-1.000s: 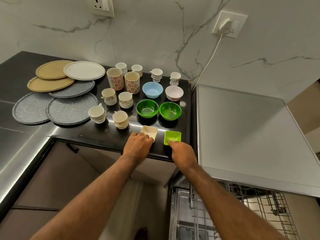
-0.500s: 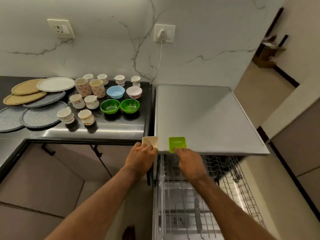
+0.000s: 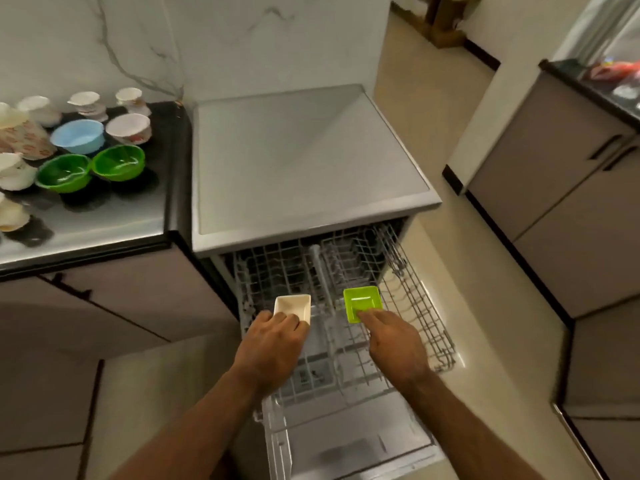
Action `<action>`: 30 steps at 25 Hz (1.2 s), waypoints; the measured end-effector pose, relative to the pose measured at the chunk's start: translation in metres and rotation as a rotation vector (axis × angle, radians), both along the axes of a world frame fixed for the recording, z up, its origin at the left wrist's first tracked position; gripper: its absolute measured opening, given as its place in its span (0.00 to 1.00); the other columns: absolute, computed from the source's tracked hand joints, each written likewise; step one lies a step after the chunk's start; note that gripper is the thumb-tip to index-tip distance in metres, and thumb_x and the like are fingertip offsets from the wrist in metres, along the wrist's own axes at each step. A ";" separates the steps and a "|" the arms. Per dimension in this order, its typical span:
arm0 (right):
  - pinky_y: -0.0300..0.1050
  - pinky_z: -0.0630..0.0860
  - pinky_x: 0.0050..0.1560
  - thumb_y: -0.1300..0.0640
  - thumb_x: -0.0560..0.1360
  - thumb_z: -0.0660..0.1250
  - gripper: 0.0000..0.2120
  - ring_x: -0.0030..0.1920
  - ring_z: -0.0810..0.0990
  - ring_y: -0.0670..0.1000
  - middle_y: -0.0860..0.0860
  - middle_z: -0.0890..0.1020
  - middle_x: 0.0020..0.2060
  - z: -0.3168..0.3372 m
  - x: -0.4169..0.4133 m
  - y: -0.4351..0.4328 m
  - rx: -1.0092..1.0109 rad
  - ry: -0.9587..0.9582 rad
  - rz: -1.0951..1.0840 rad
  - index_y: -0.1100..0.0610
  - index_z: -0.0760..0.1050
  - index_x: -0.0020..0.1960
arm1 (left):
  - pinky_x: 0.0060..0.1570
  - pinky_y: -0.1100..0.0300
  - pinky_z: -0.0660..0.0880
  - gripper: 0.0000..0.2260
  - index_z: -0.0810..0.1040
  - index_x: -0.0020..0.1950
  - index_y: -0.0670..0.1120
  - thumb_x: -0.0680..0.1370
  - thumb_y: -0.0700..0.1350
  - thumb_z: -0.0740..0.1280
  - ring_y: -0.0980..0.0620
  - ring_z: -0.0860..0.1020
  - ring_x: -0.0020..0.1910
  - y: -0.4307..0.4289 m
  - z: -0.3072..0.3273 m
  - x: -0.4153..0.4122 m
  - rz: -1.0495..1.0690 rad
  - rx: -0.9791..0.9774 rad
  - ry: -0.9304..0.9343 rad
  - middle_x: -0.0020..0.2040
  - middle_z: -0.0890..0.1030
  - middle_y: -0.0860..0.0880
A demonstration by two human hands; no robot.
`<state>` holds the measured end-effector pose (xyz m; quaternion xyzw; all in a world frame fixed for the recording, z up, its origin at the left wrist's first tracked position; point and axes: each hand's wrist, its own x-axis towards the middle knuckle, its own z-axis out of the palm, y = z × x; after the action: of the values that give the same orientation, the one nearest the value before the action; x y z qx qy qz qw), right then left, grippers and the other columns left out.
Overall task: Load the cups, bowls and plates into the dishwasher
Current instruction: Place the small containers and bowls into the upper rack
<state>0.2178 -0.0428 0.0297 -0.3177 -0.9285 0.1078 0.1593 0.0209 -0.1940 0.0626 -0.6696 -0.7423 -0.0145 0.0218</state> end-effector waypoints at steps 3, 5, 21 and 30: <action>0.46 0.81 0.33 0.67 0.62 0.69 0.24 0.41 0.84 0.55 0.51 0.85 0.48 -0.048 0.037 0.003 -0.066 -0.006 -0.096 0.52 0.83 0.56 | 0.38 0.53 0.75 0.12 0.79 0.41 0.49 0.63 0.42 0.80 0.48 0.79 0.34 0.016 -0.049 0.023 -0.049 -0.019 -0.059 0.38 0.80 0.50; 0.45 0.81 0.34 0.68 0.62 0.72 0.24 0.42 0.84 0.55 0.51 0.85 0.48 -0.082 0.053 0.005 -0.095 -0.020 -0.152 0.52 0.83 0.56 | 0.36 0.54 0.75 0.13 0.79 0.40 0.49 0.63 0.41 0.80 0.48 0.78 0.33 0.028 -0.083 0.035 -0.083 -0.009 -0.082 0.37 0.80 0.50; 0.32 0.71 0.37 0.54 0.82 0.66 0.27 0.49 0.80 0.42 0.47 0.81 0.51 -0.188 0.063 0.065 -0.961 0.198 -0.701 0.47 0.62 0.78 | 0.35 0.54 0.74 0.16 0.79 0.45 0.46 0.63 0.43 0.81 0.45 0.79 0.31 0.097 -0.228 0.062 -0.121 0.114 -0.172 0.37 0.81 0.47; 0.52 0.78 0.61 0.56 0.83 0.63 0.28 0.65 0.77 0.54 0.54 0.75 0.70 -0.210 0.057 0.093 -0.927 -0.081 -0.750 0.50 0.57 0.80 | 0.37 0.53 0.74 0.12 0.78 0.47 0.45 0.68 0.44 0.76 0.45 0.81 0.36 0.103 -0.242 0.067 -0.073 0.176 -0.197 0.40 0.82 0.46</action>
<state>0.2750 0.0503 -0.1806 -0.6639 -0.6145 0.4261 -0.0044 0.0881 -0.0914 -0.1790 -0.6869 -0.7119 -0.1461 0.0068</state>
